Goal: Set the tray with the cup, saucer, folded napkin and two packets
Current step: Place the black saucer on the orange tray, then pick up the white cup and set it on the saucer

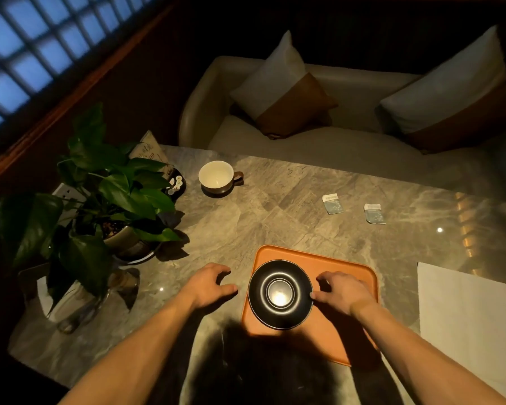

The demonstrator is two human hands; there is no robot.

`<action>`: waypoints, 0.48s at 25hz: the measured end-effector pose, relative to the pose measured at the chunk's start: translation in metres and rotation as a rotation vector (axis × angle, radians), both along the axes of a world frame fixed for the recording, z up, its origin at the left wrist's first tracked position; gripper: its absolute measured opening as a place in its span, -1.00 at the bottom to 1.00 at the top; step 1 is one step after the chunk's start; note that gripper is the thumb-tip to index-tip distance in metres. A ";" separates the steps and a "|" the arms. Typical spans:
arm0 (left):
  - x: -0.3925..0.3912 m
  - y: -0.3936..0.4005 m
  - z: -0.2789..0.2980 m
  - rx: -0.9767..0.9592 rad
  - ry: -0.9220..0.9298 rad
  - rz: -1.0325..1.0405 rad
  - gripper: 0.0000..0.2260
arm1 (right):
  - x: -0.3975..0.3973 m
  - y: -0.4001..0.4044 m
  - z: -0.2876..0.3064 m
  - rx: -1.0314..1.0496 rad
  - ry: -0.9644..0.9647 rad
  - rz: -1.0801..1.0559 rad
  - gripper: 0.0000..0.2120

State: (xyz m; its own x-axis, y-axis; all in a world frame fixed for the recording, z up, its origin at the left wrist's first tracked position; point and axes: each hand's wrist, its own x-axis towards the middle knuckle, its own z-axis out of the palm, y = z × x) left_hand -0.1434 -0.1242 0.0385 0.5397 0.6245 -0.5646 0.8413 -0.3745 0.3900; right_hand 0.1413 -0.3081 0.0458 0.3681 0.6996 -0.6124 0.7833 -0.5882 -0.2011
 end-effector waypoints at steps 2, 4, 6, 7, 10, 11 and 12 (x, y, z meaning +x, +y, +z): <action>0.007 0.015 0.004 0.017 -0.019 0.018 -0.43 | 0.006 0.024 0.008 -0.021 0.042 -0.043 -0.47; 0.015 0.032 0.012 0.017 -0.047 0.060 -0.43 | 0.008 0.050 0.016 -0.010 0.065 -0.057 -0.50; 0.024 0.049 0.018 -0.014 -0.092 0.130 -0.43 | 0.009 0.079 0.025 0.001 0.049 -0.042 -0.51; 0.029 0.057 0.021 -0.034 -0.110 0.168 -0.43 | 0.010 0.093 0.029 0.004 0.043 -0.035 -0.51; 0.038 0.083 0.027 -0.041 -0.144 0.260 -0.45 | 0.008 0.138 0.036 0.013 0.049 0.004 -0.49; 0.040 0.091 0.027 -0.039 -0.157 0.294 -0.46 | 0.007 0.152 0.037 0.019 0.047 0.019 -0.48; 0.043 0.098 0.027 -0.037 -0.166 0.333 -0.46 | 0.005 0.164 0.039 0.027 0.037 0.035 -0.48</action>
State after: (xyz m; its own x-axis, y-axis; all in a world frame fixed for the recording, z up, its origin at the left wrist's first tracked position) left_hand -0.1008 -0.0264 0.0660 0.3966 0.7618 -0.5122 0.8386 -0.0738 0.5397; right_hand 0.1462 -0.1436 0.0846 0.3204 0.7283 -0.6058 0.7948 -0.5546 -0.2463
